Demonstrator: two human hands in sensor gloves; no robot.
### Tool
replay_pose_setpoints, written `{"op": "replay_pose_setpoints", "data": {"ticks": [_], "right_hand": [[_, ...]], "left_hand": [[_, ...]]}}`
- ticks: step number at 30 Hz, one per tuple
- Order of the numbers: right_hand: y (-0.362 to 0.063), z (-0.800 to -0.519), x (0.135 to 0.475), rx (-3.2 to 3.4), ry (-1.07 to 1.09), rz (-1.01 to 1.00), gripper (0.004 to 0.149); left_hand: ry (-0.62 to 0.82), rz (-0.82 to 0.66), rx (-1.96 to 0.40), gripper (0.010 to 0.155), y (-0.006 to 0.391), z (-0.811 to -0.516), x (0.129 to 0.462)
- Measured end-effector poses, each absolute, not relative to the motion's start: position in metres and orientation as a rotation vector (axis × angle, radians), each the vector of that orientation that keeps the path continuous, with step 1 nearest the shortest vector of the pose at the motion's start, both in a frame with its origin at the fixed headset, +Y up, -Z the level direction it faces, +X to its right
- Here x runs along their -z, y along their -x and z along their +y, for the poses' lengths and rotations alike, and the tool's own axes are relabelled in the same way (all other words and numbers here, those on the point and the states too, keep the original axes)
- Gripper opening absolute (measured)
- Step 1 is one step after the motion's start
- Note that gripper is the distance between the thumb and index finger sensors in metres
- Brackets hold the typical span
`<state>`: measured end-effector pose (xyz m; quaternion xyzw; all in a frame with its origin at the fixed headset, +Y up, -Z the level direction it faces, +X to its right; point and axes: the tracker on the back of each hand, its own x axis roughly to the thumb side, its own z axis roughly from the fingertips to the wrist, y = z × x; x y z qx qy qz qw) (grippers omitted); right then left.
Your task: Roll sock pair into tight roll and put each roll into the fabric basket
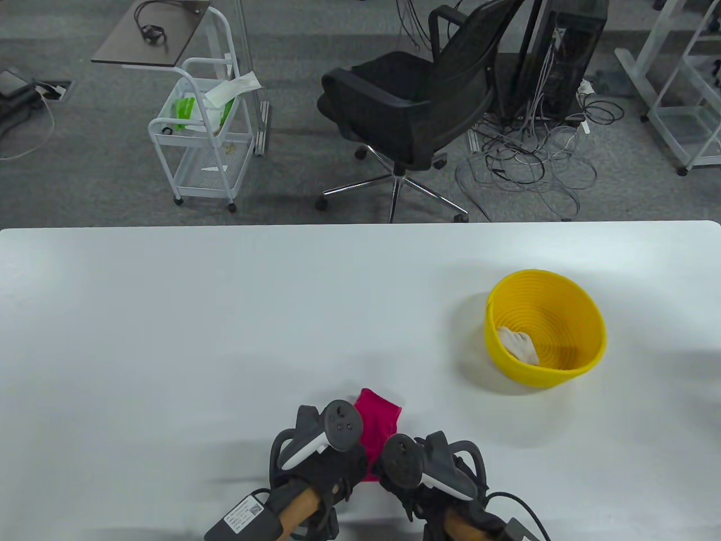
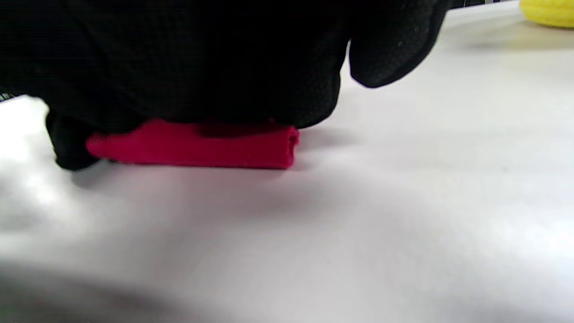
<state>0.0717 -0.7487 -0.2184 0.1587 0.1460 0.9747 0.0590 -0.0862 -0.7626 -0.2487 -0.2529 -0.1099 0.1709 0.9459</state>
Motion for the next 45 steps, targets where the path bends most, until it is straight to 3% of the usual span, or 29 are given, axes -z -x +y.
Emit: {"op": "replay_pose_setpoints", "data": {"ticks": [10,15,20,28,36,45], "right_hand": [[-0.075,-0.756,0.224,-2.953,-0.368,0.449,0.045],[-0.072,-0.760,0.224,-2.992,-0.343,0.423,0.049],[-0.071,-0.759,0.224,-3.001,-0.335,0.415,0.047],[-0.080,-0.738,0.223,-2.905,-0.399,0.288,0.039],[-0.072,-0.748,0.220,-2.964,-0.448,0.482,0.042],[-0.076,-0.754,0.224,-2.952,-0.325,0.491,0.043]], "left_hand": [[0.418,-0.241,-0.333,0.050,0.087,-0.743,0.240],[0.459,-0.254,-0.250,0.055,0.081,-0.753,0.240],[0.392,-0.256,-0.245,0.046,0.079,-0.753,0.243],[0.453,-0.246,-0.289,0.043,0.083,-0.754,0.246],[0.426,-0.240,-0.306,0.045,0.084,-0.756,0.244],[0.345,-0.234,-0.299,0.049,0.086,-0.736,0.238]]}}
